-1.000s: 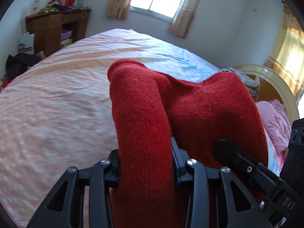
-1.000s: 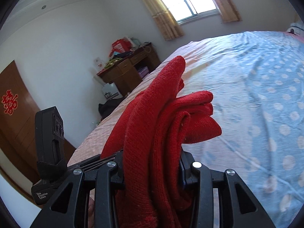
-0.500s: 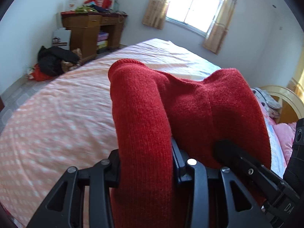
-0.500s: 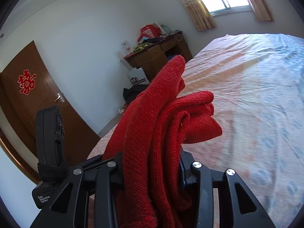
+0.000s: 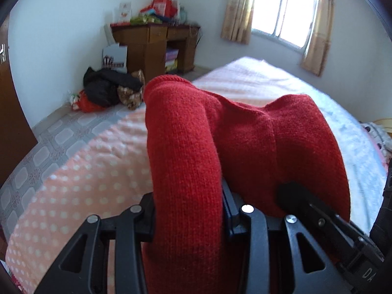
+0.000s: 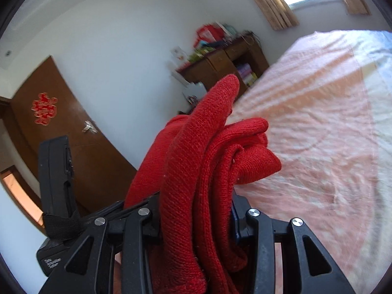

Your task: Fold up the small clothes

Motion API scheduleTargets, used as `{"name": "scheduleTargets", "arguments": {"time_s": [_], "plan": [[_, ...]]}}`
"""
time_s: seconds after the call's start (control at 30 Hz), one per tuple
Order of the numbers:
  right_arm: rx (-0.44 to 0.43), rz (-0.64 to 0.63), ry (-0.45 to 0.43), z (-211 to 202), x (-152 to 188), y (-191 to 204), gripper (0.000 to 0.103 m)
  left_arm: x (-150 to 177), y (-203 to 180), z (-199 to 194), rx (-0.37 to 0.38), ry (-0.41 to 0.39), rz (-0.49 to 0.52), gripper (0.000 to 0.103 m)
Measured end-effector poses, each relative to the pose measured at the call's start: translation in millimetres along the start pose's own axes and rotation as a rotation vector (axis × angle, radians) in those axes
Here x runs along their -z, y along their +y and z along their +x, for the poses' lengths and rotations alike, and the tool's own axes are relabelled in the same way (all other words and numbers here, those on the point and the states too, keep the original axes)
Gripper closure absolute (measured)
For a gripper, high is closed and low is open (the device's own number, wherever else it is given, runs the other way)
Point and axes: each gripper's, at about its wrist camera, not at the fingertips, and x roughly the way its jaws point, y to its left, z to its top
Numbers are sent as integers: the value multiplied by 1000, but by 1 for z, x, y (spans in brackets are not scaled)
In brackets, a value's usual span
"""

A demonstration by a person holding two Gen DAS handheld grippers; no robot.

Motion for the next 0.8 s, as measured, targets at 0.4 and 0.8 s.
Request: {"name": "scheduleTargets", "arguments": {"time_s": [0.4,0.8], "plan": [[76,143,86,34,7,-70,57,3,37,27,51,41,-130,19],[237,49,-75,-74,25,-35,50,40,47,-48,-26,-41,-79,9]]}}
